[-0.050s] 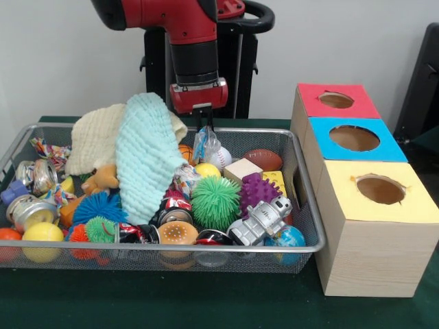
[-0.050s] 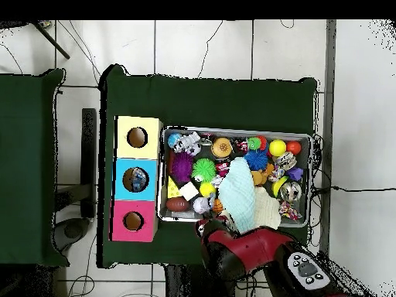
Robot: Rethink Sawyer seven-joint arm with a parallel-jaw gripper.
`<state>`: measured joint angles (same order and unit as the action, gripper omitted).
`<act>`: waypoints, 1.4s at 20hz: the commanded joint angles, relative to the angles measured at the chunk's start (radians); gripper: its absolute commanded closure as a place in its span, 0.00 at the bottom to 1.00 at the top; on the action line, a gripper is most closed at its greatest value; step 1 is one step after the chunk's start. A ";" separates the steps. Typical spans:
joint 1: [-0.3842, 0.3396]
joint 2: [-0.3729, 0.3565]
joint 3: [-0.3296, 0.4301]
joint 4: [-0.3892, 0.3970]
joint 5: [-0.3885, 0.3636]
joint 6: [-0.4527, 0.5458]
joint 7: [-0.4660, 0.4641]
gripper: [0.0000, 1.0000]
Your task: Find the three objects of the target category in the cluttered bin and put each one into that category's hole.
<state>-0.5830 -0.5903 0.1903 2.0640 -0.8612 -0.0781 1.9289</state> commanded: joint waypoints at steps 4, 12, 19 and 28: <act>0.004 0.024 -0.007 -0.114 0.053 -0.061 0.124 1.00; 0.027 0.015 -0.030 -0.114 0.083 -0.024 0.125 1.00; -0.045 -0.170 0.127 -0.018 0.152 0.234 0.002 1.00; -0.048 -0.204 0.153 -0.008 0.171 0.280 -0.001 0.00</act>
<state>-0.6152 -0.7617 0.2375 2.0815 -0.7270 0.1211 1.9289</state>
